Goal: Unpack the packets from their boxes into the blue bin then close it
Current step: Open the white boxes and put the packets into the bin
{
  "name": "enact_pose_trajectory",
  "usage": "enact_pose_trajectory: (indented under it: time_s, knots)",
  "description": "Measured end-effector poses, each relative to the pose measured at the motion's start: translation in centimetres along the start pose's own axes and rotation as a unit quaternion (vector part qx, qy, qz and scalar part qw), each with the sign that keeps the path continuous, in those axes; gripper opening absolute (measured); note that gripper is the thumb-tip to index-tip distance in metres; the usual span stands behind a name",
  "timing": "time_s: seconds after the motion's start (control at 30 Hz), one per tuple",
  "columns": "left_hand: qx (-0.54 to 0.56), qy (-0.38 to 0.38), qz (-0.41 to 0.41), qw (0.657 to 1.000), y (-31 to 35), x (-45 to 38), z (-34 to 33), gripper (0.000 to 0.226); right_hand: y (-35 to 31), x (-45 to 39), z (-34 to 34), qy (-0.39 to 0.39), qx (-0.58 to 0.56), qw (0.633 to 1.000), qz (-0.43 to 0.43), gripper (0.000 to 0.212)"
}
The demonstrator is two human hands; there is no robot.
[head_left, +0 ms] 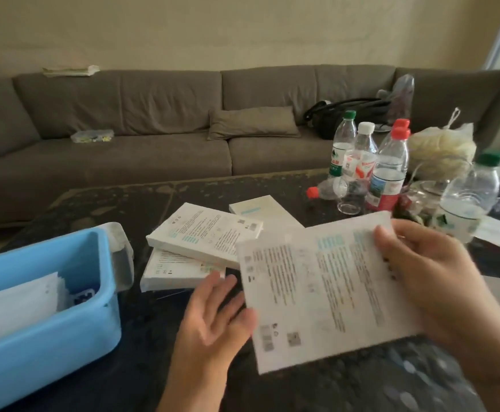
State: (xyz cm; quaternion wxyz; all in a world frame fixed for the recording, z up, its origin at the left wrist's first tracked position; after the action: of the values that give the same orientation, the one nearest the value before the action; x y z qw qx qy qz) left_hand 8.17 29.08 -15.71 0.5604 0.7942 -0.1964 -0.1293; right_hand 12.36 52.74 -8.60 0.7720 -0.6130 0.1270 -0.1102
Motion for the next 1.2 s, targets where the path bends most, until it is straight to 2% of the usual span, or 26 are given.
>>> enact_pose_trajectory:
  time_s: [0.03, 0.07, 0.13, 0.17, 0.23, 0.33, 0.4, 0.47, 0.57, 0.63, 0.7, 0.8, 0.83, 0.9, 0.93, 1.07, 1.13, 1.2]
  knots:
    - [0.061, -0.06, 0.077, 0.993, -0.5, 0.6, -0.9, 0.1, 0.3, 0.4, -1.1, -0.035, -0.013, 0.999, -0.019, 0.022]
    - [0.089, -0.098, 0.132, 0.982, -0.9, 1.6, -1.4, 0.088, 0.6, 0.8, -2.3, -0.063, -0.022, 0.997, -0.031, 0.023]
    - [0.09, -0.089, 0.173, 0.977, -1.2, 3.6, -0.9, 0.047, 1.3, 1.4, -4.1, -0.094, -0.005, 0.995, -0.029, 0.032]
    - [0.097, -0.073, 0.168, 0.978, -1.2, 4.2, -0.3, 0.031, 1.6, 1.7, -4.6, -0.098, 0.022, 0.995, -0.013, 0.045]
    - [0.119, -0.06, 0.137, 0.981, -0.7, 5.0, 0.4, 0.035, 1.7, 2.4, -5.5, -0.103, 0.057, 0.992, 0.04, 0.068]
    - [0.109, -0.032, 0.089, 0.99, -0.1, 6.1, 1.1, 0.039, 1.9, 3.8, -7.4, -0.146, 0.085, 0.981, 0.091, 0.083]
    - [0.112, -0.026, 0.074, 0.991, -0.1, 6.7, 1.6, 0.03, 2.1, 4.6, -8.6, -0.156, 0.135, 0.973, 0.103, 0.086]
    - [0.123, -0.043, 0.071, 0.989, -0.3, 7.1, 1.7, 0.034, 2.3, 5.1, -9.5, -0.146, 0.149, 0.971, 0.114, 0.085]
    - [0.12, -0.038, 0.061, 0.99, -0.4, 7.4, 2.4, 0.074, 2.7, 5.0, -10.0, -0.145, 0.091, 0.977, 0.126, 0.074]
    - [0.129, -0.04, 0.054, 0.989, -0.5, 7.4, 2.9, 0.079, 2.8, 5.0, -10.3, -0.151, 0.066, 0.977, 0.132, 0.065]
    - [0.135, -0.042, 0.055, 0.988, -0.5, 7.4, 3.3, 0.078, 3.0, 4.9, -10.5, -0.153, 0.081, 0.974, 0.142, 0.059]
    - [0.118, -0.04, 0.059, 0.99, -0.8, 7.2, 3.5, 0.073, 3.2, 4.7, -10.6, -0.145, 0.162, 0.966, 0.142, 0.057]
    - [0.107, -0.034, 0.06, 0.992, -0.9, 7.1, 3.6, 0.065, 3.3, 4.5, -10.6, -0.145, 0.2, 0.959, 0.136, 0.055]
    - [0.097, -0.027, 0.049, 0.994, -0.9, 6.9, 3.6, 0.033, 3.6, 4.3, -10.7, -0.138, 0.284, 0.94, 0.127, 0.049]
    - [0.091, -0.016, 0.046, 0.995, -1.0, 6.8, 3.6, 0.026, 3.6, 4.2, -10.7, -0.122, 0.317, 0.931, 0.131, 0.046]
    - [0.061, 0.015, 0.01, 0.998, -1.6, 6.7, 3.7, 0.029, 3.2, 4.4, -10.2, 0.006, 0.326, 0.922, 0.21, 0.034]
    - [0.051, 0.035, -0.004, 0.998, -1.9, 6.8, 3.8, 0.033, 3.2, 4.5, -10.2, 0.026, 0.319, 0.924, 0.208, 0.03]
    - [0.012, 0.044, -0.032, 0.998, -2.0, 7.0, 3.6, 0.042, 3.4, 4.4, -10.6, 0.009, 0.292, 0.939, 0.182, 0.04]
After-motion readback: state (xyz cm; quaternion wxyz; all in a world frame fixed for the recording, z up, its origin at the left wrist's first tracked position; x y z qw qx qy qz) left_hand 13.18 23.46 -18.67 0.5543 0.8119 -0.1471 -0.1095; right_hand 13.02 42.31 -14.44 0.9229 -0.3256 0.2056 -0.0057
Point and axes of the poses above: each hand's wrist, its own x-axis away from the middle knuckle, its own z-axis out of the back of the hand, y = z × x, the point moved 5 cm from there along -x, towards the middle knuckle, and after that the axes turned 11 degrees about -y, right-handed, at the moved point
